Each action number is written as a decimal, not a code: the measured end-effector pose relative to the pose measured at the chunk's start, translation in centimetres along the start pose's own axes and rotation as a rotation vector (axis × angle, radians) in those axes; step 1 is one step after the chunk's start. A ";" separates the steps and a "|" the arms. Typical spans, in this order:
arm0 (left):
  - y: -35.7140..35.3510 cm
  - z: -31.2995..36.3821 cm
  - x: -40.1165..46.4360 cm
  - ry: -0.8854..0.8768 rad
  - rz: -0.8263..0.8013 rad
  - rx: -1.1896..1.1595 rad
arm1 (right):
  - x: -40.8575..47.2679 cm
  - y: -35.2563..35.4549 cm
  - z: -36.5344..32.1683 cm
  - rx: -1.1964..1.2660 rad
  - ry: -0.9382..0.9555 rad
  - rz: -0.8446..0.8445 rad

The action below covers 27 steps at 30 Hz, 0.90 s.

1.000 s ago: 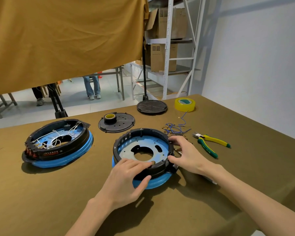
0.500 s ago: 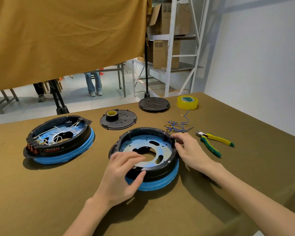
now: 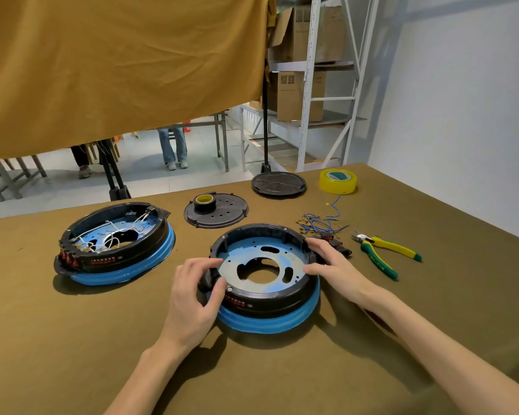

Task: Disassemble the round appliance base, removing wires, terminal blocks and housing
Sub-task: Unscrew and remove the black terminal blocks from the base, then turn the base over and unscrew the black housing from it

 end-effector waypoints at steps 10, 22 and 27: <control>-0.3 0.4 0.6 -0.198 -0.257 0.168 | 0.6 -0.3 0.6 -0.061 0.060 0.085; 4.3 6.1 8.0 0.461 -0.101 -0.434 | -2.6 3.0 -7.1 0.057 0.259 -0.009; 4.2 4.6 9.6 0.807 -0.387 -0.602 | -2.1 3.3 -7.5 0.017 0.218 -0.027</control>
Point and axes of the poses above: each hand's wrist, its own x-axis towards the middle knuckle, its own y-axis out of the back of the hand, z = x × y, the point moved 3 cm from there along x, towards the middle knuckle, and after that the axes turned 8 degrees about x, right-handed, at the moved point
